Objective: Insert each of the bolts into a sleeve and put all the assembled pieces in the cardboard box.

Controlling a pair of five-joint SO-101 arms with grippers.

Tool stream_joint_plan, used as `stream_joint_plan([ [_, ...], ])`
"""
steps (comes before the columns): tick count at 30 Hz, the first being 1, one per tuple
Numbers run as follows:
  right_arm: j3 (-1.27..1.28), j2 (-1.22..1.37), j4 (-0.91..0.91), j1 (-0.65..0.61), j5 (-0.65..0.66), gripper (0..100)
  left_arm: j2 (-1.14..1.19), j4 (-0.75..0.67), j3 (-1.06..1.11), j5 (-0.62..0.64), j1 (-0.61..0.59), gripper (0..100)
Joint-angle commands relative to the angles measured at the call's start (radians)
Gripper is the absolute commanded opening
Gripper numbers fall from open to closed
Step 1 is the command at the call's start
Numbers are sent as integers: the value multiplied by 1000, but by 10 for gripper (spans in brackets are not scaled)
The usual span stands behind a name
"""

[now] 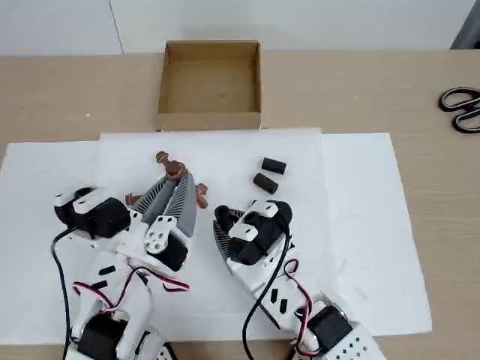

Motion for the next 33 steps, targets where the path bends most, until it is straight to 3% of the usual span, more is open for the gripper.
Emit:
stream_joint_plan([
  [1, -12, -22, -24, -18, 15, 2, -8, -35, 4, 5, 21, 5],
  [33, -41, -22, -31, -54, 84, 2, -8, -32, 53, 5, 60, 5],
])
